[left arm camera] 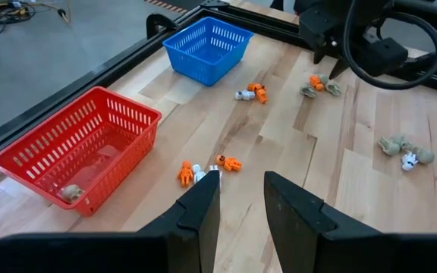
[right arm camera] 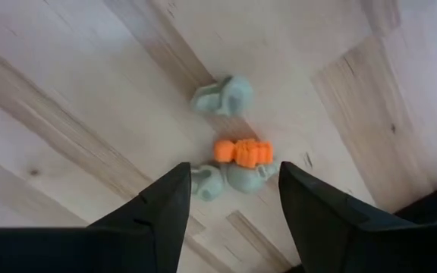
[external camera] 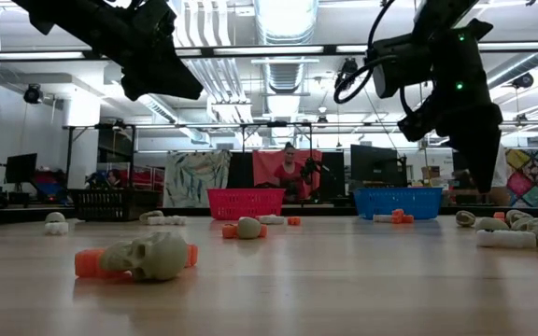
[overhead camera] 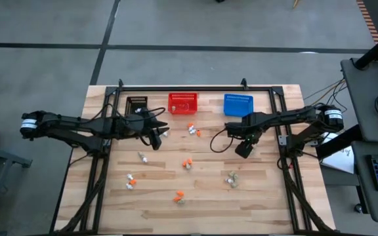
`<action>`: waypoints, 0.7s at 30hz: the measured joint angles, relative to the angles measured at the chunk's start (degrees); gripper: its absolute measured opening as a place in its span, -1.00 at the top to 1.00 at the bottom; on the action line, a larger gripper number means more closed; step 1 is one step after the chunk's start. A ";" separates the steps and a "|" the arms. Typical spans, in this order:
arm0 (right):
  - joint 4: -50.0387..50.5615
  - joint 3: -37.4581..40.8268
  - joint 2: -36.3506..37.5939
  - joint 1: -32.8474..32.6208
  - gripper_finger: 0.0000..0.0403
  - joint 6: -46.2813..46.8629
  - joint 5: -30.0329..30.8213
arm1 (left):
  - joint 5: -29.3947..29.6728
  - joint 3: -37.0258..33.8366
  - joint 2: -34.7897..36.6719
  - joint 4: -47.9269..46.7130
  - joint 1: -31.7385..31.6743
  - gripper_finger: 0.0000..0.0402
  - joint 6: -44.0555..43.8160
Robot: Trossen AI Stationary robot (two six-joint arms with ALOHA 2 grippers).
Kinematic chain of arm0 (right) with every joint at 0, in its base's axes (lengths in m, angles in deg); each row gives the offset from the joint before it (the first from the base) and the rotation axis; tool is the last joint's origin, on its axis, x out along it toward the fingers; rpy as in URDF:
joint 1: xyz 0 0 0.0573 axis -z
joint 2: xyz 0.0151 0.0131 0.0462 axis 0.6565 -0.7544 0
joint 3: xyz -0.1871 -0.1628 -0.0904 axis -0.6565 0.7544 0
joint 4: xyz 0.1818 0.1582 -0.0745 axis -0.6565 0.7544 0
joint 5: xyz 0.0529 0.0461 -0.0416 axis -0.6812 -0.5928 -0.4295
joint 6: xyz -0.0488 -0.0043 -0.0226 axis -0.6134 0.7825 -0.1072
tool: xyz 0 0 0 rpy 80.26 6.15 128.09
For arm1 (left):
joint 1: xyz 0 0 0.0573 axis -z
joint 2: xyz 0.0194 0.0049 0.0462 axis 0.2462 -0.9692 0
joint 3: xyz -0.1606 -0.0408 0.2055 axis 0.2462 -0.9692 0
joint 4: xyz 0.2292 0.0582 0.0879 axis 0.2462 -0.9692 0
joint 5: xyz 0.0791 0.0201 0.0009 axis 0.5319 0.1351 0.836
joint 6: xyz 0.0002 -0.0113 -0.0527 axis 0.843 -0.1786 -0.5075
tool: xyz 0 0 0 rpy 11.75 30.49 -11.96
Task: Sort Halloween decoration
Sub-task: Put the orange skeleton toy into the blue bin
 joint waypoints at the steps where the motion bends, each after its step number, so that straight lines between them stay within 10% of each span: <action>1: -0.02 0.22 0.00 0.00 0.02 0.14 0.00 | 0.00 0.00 0.00 0.01 0.00 0.57 0.00; 21: -2.94 4.39 -0.02 0.00 -0.02 0.41 0.59 | 0.01 0.00 0.00 0.01 -0.02 0.57 0.02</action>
